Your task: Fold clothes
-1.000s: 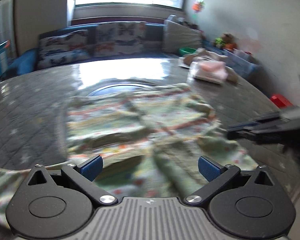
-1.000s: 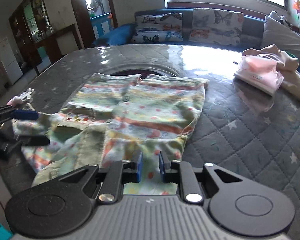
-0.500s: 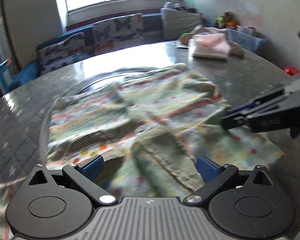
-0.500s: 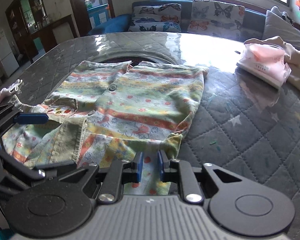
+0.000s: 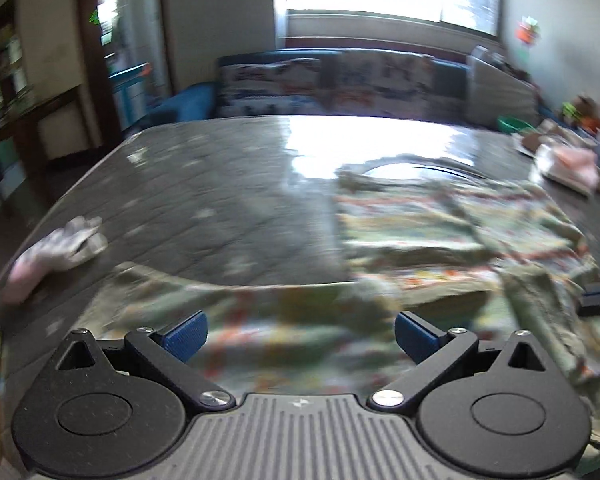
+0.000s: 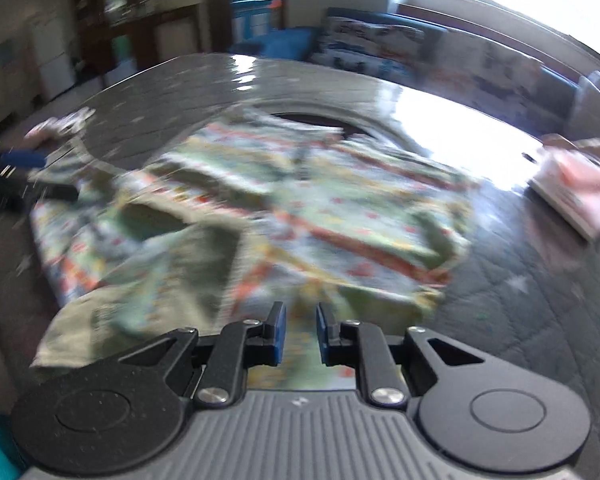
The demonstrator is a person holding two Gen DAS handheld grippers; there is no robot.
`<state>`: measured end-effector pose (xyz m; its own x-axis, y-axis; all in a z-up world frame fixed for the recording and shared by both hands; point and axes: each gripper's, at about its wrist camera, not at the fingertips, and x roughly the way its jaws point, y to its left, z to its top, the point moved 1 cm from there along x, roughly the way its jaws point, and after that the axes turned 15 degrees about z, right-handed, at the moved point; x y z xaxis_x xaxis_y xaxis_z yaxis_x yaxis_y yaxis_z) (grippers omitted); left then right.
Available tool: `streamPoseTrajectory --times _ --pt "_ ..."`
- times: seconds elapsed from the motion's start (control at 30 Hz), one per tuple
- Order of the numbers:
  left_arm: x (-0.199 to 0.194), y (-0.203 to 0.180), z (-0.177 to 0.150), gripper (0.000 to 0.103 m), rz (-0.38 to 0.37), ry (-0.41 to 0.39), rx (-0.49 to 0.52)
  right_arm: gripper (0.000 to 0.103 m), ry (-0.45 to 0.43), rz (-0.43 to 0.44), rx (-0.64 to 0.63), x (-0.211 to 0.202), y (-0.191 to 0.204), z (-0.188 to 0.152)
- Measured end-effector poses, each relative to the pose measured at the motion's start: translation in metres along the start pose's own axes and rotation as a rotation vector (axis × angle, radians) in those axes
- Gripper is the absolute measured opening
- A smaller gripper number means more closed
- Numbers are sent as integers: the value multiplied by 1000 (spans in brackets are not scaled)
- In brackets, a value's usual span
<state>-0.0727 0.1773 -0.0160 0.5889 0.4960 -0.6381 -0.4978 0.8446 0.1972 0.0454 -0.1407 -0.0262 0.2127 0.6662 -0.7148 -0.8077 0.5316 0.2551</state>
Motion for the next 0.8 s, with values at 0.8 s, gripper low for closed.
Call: streamPoseTrajectory --times 0.8 --pt "18 105 -31 103 204 102 -212 16 91 -75 -52 18 14 -9"
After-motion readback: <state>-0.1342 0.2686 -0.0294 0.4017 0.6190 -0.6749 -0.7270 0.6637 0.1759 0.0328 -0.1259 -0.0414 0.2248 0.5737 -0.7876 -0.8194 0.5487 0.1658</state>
